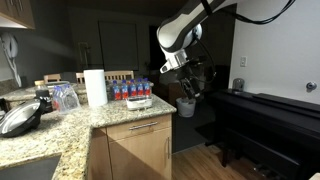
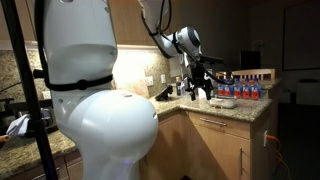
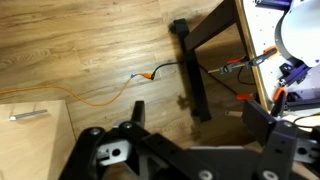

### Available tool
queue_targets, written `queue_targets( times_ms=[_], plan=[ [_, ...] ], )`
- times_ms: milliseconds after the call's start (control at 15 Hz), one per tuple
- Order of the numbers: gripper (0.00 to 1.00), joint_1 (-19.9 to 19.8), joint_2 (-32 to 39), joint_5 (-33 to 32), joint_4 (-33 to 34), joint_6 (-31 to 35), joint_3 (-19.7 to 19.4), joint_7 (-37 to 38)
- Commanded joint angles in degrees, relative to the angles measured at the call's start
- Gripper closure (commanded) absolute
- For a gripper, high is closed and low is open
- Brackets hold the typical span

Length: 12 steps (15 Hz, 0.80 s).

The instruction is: Open the top drawer

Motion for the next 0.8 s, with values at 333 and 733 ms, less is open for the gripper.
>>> queue_targets(
  times_ms=[333,733],
  plan=[
    [0.00,3.4,-0.6,-3.1,-6.1,-0.5,4.8,-5.6],
    [0.00,2.0,-2.1,3.9,-8.1,6.3,3.1,-4.6]
  ],
)
